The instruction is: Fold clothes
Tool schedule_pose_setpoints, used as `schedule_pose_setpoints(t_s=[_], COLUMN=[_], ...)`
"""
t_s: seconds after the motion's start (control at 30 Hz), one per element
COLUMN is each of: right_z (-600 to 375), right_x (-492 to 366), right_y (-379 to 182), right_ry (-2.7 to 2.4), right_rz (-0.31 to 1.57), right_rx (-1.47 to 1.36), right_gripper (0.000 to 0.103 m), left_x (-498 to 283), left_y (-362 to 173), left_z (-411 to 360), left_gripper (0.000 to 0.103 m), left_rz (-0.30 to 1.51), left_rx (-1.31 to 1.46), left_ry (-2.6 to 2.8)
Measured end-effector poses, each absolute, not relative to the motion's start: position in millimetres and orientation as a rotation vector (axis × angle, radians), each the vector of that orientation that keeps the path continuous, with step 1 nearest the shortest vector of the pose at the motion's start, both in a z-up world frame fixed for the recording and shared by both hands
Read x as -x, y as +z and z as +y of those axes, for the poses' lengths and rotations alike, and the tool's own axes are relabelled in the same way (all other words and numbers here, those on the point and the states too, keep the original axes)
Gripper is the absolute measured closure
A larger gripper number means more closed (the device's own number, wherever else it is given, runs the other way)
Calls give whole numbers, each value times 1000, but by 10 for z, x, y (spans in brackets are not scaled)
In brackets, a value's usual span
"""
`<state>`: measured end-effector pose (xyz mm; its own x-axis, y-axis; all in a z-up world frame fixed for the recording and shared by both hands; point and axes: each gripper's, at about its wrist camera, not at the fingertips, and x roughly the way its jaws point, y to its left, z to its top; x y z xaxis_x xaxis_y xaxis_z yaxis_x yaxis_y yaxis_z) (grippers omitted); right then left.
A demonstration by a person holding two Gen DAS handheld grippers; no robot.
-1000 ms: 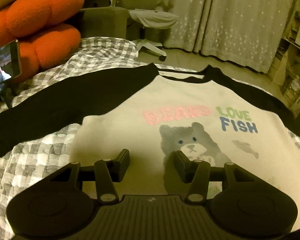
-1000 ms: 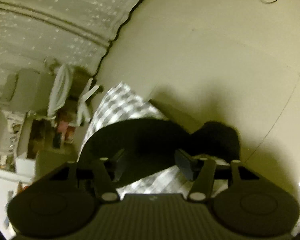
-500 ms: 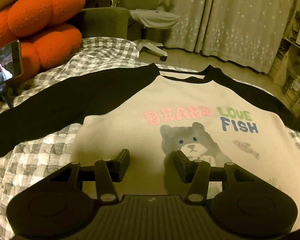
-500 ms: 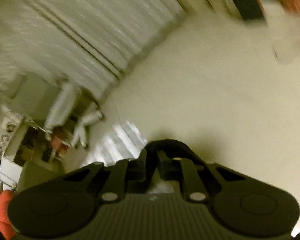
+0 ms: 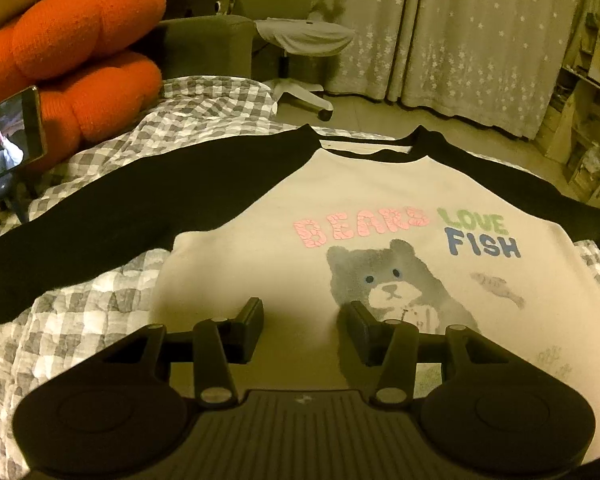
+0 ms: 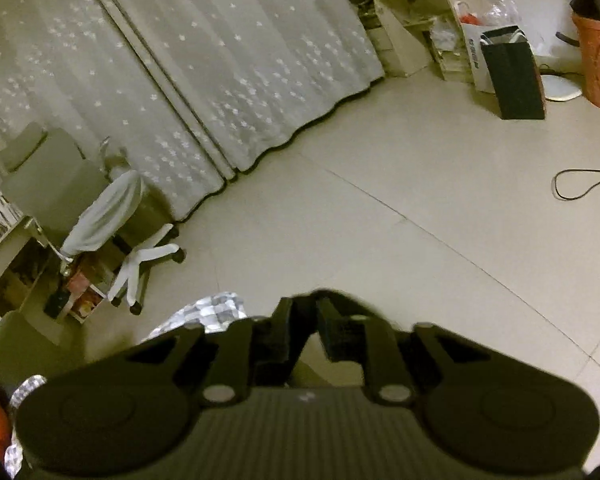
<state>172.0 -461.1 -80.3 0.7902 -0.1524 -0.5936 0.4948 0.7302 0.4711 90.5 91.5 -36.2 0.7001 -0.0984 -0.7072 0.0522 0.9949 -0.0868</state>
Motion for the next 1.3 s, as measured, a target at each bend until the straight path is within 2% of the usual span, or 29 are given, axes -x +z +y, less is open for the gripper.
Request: schedule_pose_setpoints(t_s=[0.07, 0.1, 0.13, 0.17, 0.27, 0.37, 0.5, 0.67, 0.73, 0.8, 0.87, 0.9, 0.93, 1.13, 1.3], right_z=[-4599, -4585, -4565, -4518, -4222, -3780, -3333, -3127, -3086, -3034, -2966, -2922, -2894, -2914, -2758], right_x=[-1699, -1697, -1702, -1692, -1536, -1465, -1526, -1652, -1701, -1739, -1773, -1781, -1767, -1691, -1757], right_y=[-781, -767, -750, -715, -519, -434, -500, -606, -627, -642, -658, -668, -665, -432, -530], right_ry=[-416, -429, -437, -417, -216, 1, 209, 263, 246, 238, 225, 213, 201, 170, 147], right_rz=[581, 613, 666, 705, 745, 780, 870, 933, 917, 902, 898, 903, 899, 804, 840], right_rx=[-630, -616, -607, -596, -541, -490, -516, -585, -582, -580, -554, -530, -512, -347, -181], right_gripper=[81, 72, 54, 48, 48, 52, 74, 73, 63, 59, 67, 82, 85, 88, 87], left_x=[-906, -906, -906, -906, -905, -898, -880, -843, -841, -840, -846, -849, -850, -855, -854], left_y=[-361, -359, -354, -350, -334, -315, -313, -307, -301, -303, -316, -320, -319, -318, -326], left_z=[909, 912, 921, 930, 956, 960, 1011, 1130, 1179, 1217, 1226, 1215, 1206, 1218, 1198], left_gripper=[55, 55, 55, 55, 55, 55, 55, 55, 55, 56, 56, 56, 56, 56, 56], left_rz=[791, 791, 793, 795, 799, 797, 800, 806, 808, 810, 812, 813, 812, 813, 814], left_rx=[58, 60, 66, 72, 90, 86, 96, 120, 137, 152, 158, 153, 147, 144, 124], left_ry=[-84, -85, -85, -85, -83, -63, -52, -25, -24, -23, -21, -19, -18, -22, -23])
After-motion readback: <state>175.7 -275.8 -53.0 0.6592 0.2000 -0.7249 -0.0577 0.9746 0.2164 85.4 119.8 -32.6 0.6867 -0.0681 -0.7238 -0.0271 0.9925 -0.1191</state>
